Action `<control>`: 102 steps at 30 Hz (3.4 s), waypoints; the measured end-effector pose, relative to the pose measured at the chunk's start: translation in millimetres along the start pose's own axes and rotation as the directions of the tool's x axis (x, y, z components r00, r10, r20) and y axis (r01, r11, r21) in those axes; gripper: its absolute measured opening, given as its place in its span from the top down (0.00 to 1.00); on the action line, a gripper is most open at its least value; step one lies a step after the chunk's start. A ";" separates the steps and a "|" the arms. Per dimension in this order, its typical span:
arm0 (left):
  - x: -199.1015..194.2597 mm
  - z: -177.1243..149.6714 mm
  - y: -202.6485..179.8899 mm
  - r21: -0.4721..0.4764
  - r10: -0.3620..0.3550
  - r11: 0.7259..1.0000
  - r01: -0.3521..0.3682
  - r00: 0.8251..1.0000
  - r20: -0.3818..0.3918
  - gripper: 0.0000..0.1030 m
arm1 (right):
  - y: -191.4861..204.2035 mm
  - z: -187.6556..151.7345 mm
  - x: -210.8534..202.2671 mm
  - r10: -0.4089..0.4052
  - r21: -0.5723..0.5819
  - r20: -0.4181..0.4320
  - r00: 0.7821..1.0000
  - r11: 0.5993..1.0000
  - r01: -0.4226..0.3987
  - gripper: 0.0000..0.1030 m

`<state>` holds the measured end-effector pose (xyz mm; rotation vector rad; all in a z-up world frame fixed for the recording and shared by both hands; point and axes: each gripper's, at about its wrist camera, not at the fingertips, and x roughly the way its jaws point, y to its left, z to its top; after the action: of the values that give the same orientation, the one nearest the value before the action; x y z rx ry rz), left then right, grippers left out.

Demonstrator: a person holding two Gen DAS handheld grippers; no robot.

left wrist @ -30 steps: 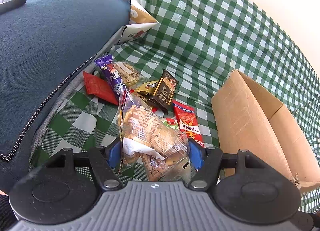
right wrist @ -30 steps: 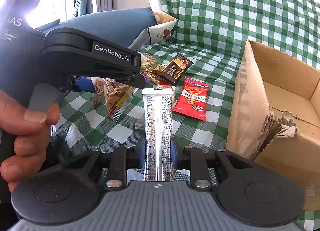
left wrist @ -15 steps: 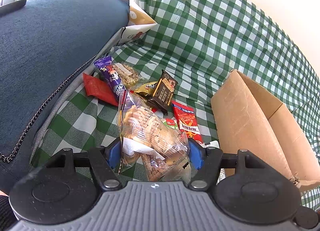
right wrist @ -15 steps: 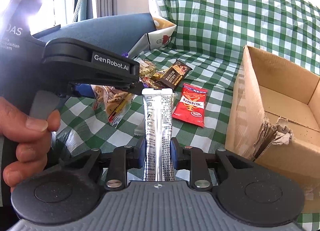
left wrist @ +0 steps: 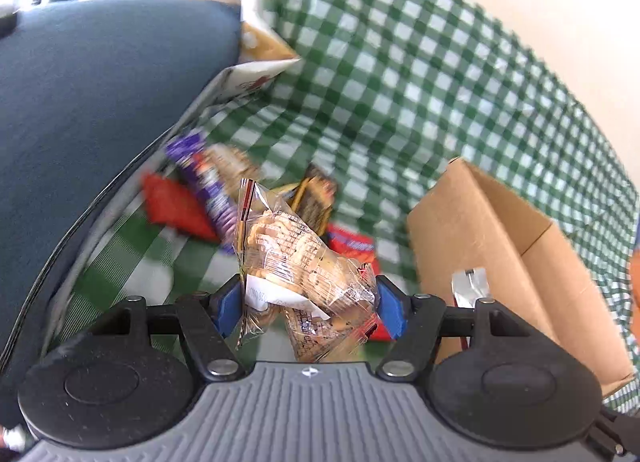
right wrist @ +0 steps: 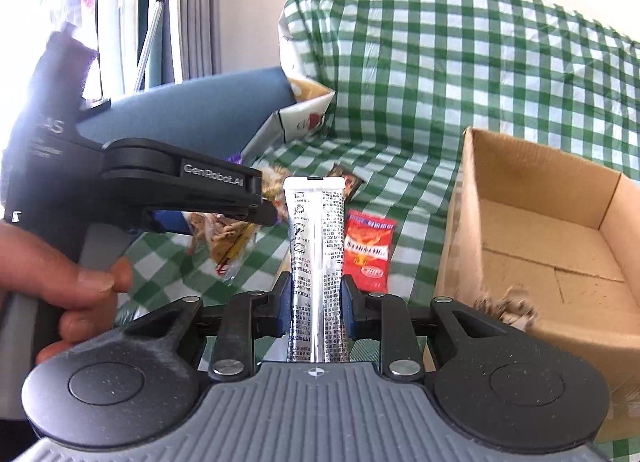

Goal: Organize snacks
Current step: 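Carry the cookie bag and silver pack over the box with both tools, then open both tools to drop the cookie bag and silver pack into the box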

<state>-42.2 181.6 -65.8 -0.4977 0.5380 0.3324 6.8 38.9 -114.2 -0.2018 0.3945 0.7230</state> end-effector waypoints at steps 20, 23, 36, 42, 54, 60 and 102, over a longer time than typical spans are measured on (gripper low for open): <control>-12.0 74.4 -102.3 -0.002 -0.381 0.923 0.386 0.912 0.149 0.29 | -95.8 69.7 -56.3 -0.193 0.226 0.293 0.936 0.966 0.128 0.74; -4.9 63.1 -120.7 -0.081 -0.452 0.882 0.464 0.882 0.133 0.29 | -130.8 85.4 -65.9 -0.264 0.253 0.318 0.911 0.949 0.187 0.74; -8.0 0.3 -188.9 0.084 -0.581 0.813 0.577 0.813 0.032 0.29 | -204.2 62.7 -57.5 -0.402 0.338 0.131 0.906 0.877 0.341 0.75; -3.1 -14.8 -208.9 0.286 -0.533 0.813 0.507 0.846 0.015 0.29 | -211.8 61.2 -70.5 -0.450 0.343 0.124 0.884 0.856 0.388 0.75; 31.1 -9.4 -182.7 0.127 -0.417 0.900 0.417 0.909 -0.027 0.29 | -202.0 61.0 -63.4 -0.474 0.304 0.112 0.874 0.853 0.424 0.74; 27.4 -13.6 -190.4 0.166 -0.425 0.890 0.424 0.905 -0.030 0.29 | -199.5 60.5 -61.4 -0.473 0.291 0.108 0.874 0.856 0.427 0.74; 17.3 -15.2 -187.4 0.226 -0.464 0.862 0.454 0.886 -0.008 0.60 | -183.7 57.1 -43.8 -0.459 0.286 0.086 0.885 0.862 0.419 0.45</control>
<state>45.2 20.8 -19.2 -0.3842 0.3884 -0.1753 117.4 -104.6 -35.9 0.0162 0.2788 0.2249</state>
